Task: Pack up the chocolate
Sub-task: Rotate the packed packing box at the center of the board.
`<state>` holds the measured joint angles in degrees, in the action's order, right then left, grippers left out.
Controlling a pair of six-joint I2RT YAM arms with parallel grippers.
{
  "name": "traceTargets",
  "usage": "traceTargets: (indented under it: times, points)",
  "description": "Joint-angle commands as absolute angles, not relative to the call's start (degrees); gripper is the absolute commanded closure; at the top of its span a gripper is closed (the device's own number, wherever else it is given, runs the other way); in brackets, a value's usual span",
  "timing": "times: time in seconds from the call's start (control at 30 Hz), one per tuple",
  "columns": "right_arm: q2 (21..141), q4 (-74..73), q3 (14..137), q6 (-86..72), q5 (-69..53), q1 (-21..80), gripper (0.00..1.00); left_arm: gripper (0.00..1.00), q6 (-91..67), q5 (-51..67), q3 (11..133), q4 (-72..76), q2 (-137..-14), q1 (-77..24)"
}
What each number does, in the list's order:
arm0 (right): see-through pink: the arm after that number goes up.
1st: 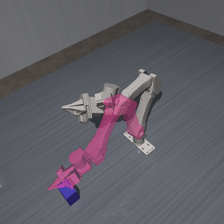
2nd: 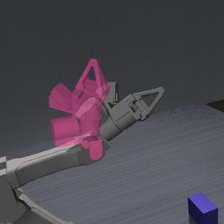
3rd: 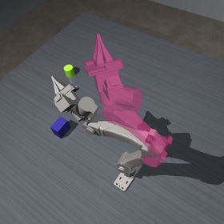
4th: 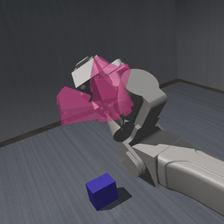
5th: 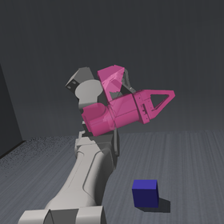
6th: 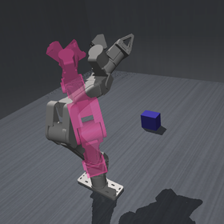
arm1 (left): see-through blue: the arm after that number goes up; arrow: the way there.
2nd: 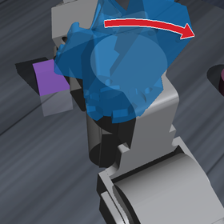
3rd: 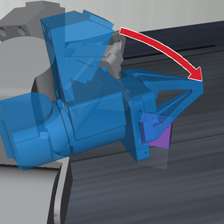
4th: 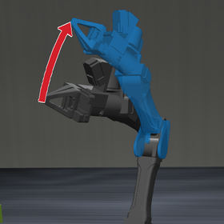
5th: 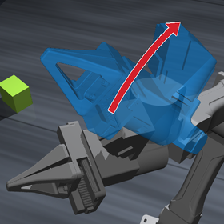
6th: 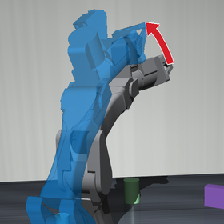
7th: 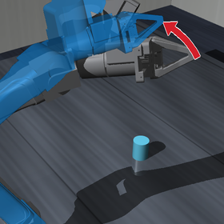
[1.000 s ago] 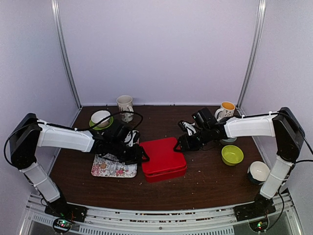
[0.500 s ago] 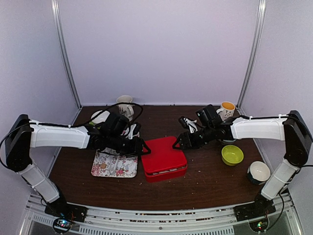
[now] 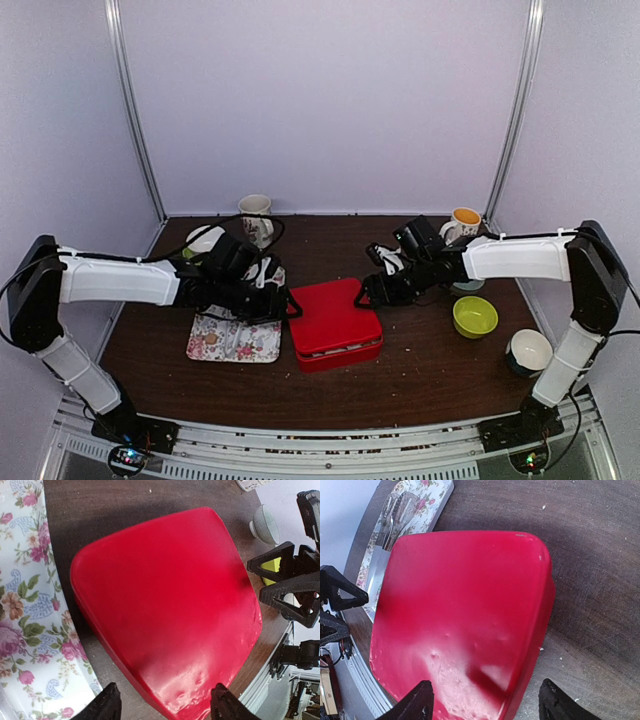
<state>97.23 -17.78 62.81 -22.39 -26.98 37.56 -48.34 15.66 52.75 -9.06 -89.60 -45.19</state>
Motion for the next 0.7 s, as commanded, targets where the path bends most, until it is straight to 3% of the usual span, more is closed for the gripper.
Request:
traceTargets:
  times: [0.0,0.17,0.47,0.67]
  points:
    - [95.8,-17.8,62.0,-22.2,-25.6,37.4,0.29,0.30,-44.0,15.6,52.1,-6.5,-86.5,-42.5]
    - [90.8,-18.0,57.5,-25.3,-25.4,38.4,0.31,0.21,-32.7,18.8,60.7,-15.4,-89.6,-37.5]
    - [78.7,-11.6,45.0,-47.1,-24.1,44.7,0.30,0.18,-15.1,27.5,77.5,-19.2,-102.9,-32.7]
    - [77.7,-5.7,40.2,-56.1,-22.0,45.4,0.28,0.20,-10.9,35.2,90.3,-25.2,-114.4,-32.5]
